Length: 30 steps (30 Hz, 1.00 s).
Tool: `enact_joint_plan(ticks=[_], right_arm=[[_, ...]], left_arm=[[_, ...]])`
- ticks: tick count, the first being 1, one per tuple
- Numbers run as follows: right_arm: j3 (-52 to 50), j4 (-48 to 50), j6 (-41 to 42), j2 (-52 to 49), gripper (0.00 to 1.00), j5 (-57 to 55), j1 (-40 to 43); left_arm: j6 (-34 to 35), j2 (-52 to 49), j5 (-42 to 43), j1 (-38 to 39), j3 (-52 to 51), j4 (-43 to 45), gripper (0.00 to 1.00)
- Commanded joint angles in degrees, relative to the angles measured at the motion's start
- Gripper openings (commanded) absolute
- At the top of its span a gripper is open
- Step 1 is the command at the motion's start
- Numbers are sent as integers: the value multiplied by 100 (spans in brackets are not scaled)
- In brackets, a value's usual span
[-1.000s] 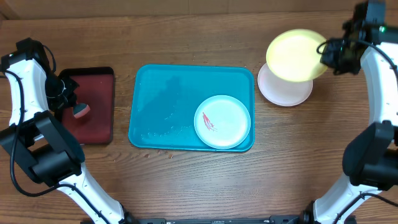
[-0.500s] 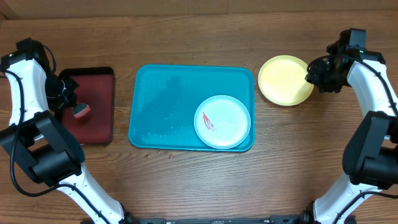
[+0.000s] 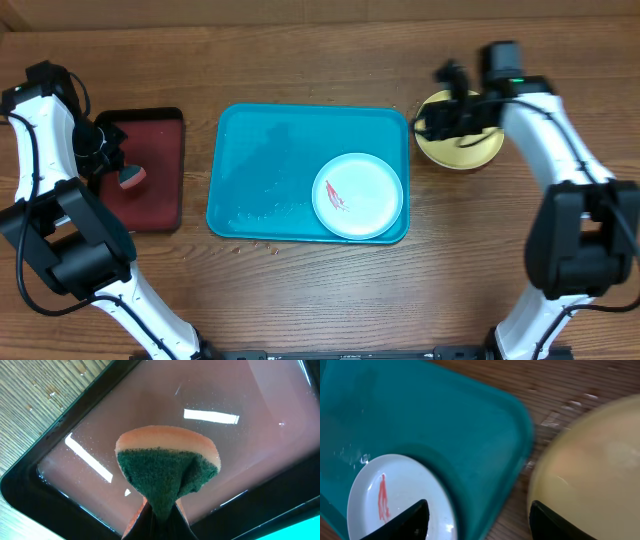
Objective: Clean dirty plates on tray and stack at the side
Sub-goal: 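Move the right gripper to the light blue plate rim and grasp it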
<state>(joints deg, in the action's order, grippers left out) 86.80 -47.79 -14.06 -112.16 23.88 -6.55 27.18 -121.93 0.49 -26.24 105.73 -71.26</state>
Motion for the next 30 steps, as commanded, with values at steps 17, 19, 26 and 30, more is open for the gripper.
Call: enact_joint_plan(ticks=[17, 19, 26, 30], right_arm=[[-140, -39, -354, -20, 72, -1633, -1401], [-140, -52, -352, -48, 72, -1628, -1401], [-140, -103, -356, -190, 71, -1615, -1401], [-140, -192, -356, -297, 71, -1620, -1401]], left_arm=[[-149, 20, 74, 50, -37, 17, 4], [-149, 20, 107, 50, -37, 20, 4], [-149, 20, 107, 50, -37, 17, 4], [-149, 20, 107, 50, -37, 20, 4]])
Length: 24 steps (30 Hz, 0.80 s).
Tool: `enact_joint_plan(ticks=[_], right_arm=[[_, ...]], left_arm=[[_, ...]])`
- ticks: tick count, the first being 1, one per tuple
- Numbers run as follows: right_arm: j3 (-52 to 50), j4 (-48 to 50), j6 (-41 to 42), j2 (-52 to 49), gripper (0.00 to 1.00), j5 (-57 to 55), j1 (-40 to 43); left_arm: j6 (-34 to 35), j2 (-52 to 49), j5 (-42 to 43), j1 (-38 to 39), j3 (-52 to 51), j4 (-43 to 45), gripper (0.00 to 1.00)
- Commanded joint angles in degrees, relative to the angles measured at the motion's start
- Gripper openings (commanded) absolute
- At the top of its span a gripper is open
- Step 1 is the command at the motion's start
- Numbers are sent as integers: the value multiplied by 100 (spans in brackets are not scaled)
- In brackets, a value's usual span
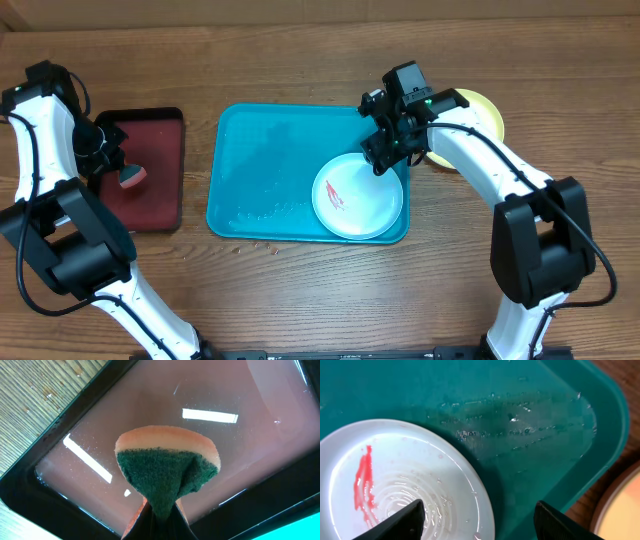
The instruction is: Clean dirty plates on tray and stack at the side
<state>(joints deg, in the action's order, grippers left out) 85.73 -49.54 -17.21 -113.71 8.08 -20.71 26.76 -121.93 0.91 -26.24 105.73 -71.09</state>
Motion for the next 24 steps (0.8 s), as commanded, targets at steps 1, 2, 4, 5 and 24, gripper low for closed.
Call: enact_joint_plan(ticks=[1, 2, 4, 5, 24], right_arm=[[-33, -33, -42, -151, 71, -39, 15], [-33, -48, -42, -157, 71, -50, 15], [-33, -68, -42, -175, 71, -107, 15], [-35, -76, -42, -192, 71, -166, 15], [-35, -317, 271, -601, 13, -90, 7]], left_arm=[[-107, 20, 66, 50, -37, 4, 4], [-107, 22, 66, 50, -37, 2, 4], [-109, 20, 66, 50, -37, -2, 4], [-109, 20, 66, 50, -37, -4, 4], [-107, 20, 66, 50, -37, 2, 4]])
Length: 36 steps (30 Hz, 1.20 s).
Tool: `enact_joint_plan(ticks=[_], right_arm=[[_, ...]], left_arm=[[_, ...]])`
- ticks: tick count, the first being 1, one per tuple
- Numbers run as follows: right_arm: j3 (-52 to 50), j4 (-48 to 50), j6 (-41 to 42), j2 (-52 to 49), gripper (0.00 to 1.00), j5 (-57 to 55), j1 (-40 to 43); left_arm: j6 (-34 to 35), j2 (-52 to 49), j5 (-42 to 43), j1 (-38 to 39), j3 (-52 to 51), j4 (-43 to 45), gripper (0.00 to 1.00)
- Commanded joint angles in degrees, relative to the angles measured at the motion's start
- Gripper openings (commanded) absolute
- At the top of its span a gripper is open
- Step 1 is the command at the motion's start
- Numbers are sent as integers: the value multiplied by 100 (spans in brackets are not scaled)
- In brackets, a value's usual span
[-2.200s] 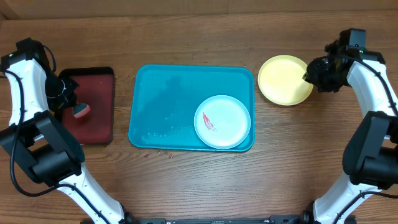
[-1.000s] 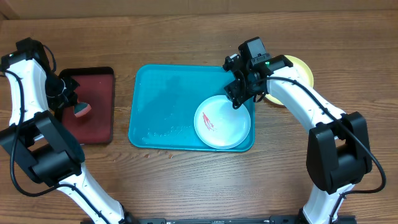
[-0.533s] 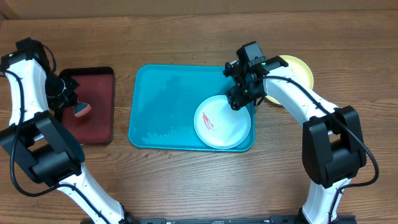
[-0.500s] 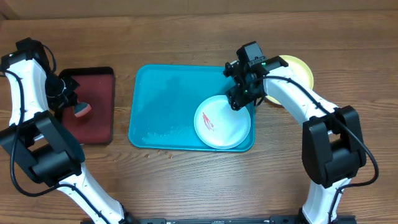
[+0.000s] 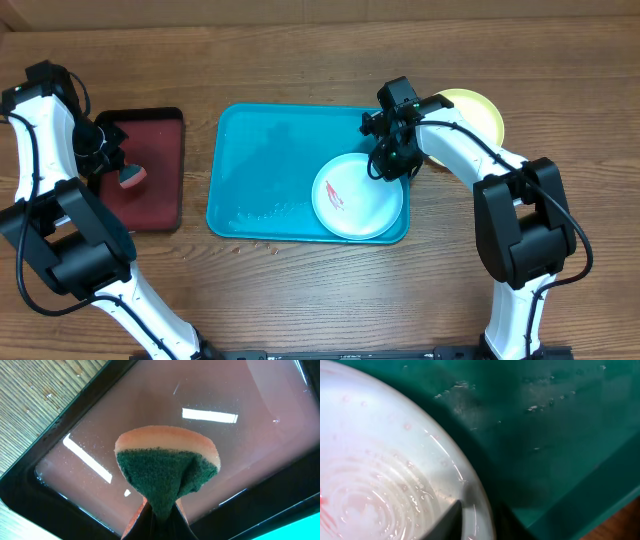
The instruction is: Clean dirty plates on tray and stack at the side
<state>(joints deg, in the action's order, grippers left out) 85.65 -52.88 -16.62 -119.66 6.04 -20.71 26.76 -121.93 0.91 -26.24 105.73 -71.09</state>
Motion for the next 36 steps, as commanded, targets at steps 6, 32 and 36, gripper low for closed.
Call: enact_joint_plan(ticks=[6, 32, 36], right_arm=[[-26, 149, 688, -7, 4, 321, -37], [-26, 1952, 2463, -289, 4, 85, -1147], [-26, 1917, 2505, -511, 13, 87, -1147]], left_arm=[[-116, 20, 118, 50, -37, -9, 4], [-1051, 22, 807, 1464, -37, 15, 4], [-1051, 20, 793, 1722, -37, 125, 4]])
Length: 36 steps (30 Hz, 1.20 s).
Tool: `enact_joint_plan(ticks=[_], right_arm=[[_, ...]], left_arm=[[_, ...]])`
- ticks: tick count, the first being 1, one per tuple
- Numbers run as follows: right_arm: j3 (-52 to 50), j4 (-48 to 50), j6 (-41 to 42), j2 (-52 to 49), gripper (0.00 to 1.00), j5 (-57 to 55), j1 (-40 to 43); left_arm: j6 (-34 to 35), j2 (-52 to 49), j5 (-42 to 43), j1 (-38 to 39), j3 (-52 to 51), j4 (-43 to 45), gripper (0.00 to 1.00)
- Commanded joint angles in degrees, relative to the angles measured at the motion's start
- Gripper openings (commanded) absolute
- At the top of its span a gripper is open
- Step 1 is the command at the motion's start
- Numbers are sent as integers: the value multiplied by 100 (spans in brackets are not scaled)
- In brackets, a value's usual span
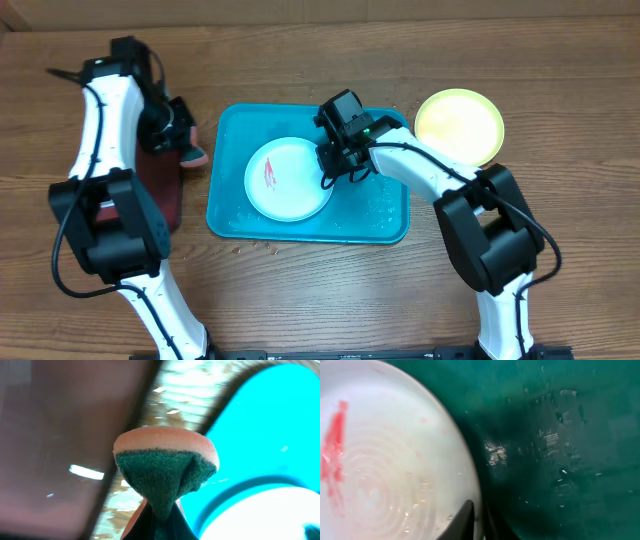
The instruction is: Clean dirty plates on tray and stack at the side
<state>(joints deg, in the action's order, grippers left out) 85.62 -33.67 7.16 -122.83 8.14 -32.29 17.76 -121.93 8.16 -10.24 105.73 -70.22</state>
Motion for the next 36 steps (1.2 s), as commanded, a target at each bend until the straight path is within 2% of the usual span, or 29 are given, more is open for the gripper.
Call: enact_joint_plan(ticks=[1, 10, 14, 17, 32, 36], right_arm=[[-24, -28, 149, -205, 13, -125, 11], [-22, -223, 210, -205, 18, -125, 22], [-22, -302, 210, -205, 14, -127, 22], [-22, -315, 210, -205, 4, -127, 22], [-22, -306, 387, -225, 4, -219, 22], [-22, -299, 782, -225, 4, -610, 22]], left_arm=[[-151, 22, 66, 177, -37, 48, 4], [-151, 20, 70, 463, -37, 50, 4], [-151, 20, 72, 542, -37, 68, 4], [-151, 20, 72, 608, -37, 68, 4], [28, 20, 90, 1351, -37, 184, 4], [188, 20, 92, 1600, -114, 286, 4]])
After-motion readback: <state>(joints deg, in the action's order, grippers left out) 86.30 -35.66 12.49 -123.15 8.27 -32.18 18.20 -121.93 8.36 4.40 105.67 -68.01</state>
